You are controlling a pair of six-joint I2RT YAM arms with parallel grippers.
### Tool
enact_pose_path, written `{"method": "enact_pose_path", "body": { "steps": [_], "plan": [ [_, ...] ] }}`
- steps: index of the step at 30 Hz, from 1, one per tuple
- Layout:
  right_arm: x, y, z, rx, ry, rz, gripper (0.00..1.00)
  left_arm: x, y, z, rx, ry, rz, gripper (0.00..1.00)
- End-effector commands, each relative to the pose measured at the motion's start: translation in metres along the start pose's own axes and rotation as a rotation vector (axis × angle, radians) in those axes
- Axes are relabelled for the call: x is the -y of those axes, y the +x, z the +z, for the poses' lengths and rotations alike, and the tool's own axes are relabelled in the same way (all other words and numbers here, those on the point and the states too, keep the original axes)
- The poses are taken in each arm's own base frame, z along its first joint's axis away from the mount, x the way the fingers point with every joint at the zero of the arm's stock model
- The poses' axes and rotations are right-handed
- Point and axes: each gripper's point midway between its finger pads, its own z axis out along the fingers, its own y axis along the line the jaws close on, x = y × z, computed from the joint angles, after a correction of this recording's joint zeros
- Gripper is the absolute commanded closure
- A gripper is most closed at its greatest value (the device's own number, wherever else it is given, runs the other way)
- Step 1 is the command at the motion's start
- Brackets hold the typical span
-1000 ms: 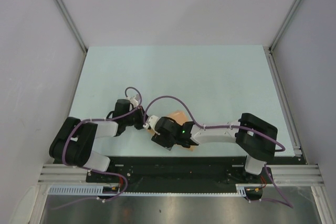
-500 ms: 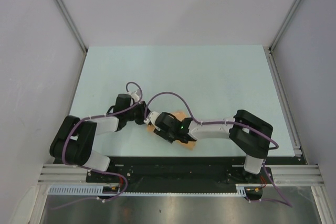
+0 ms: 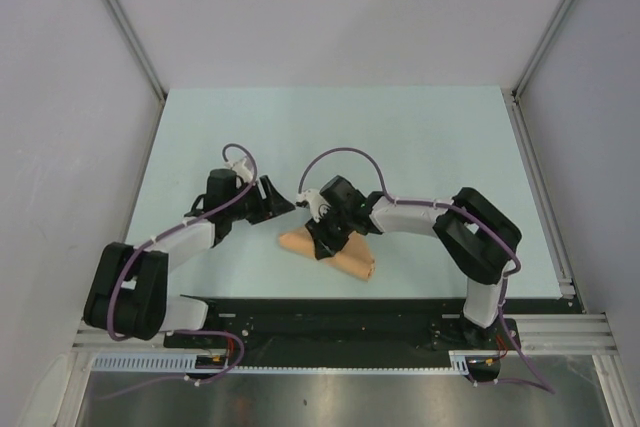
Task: Fold the napkin, place the utensils inside, and roll it up
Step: Roll the napkin with the utensil
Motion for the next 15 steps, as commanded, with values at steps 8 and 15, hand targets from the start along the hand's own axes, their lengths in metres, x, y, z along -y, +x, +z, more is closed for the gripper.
{"method": "enact_pose_path", "body": {
  "steps": [8, 15],
  "plan": [
    [-0.010, 0.029, 0.008, -0.154, -0.377, 0.272, 0.69, 0.001, 0.042, -0.013, -0.030, 0.114, 0.003, 0.30],
    [0.003, 0.033, 0.013, -0.165, -0.400, 0.340, 0.69, -0.001, 0.046, -0.015, 0.003, 0.121, -0.014, 0.30]
  ]
}}
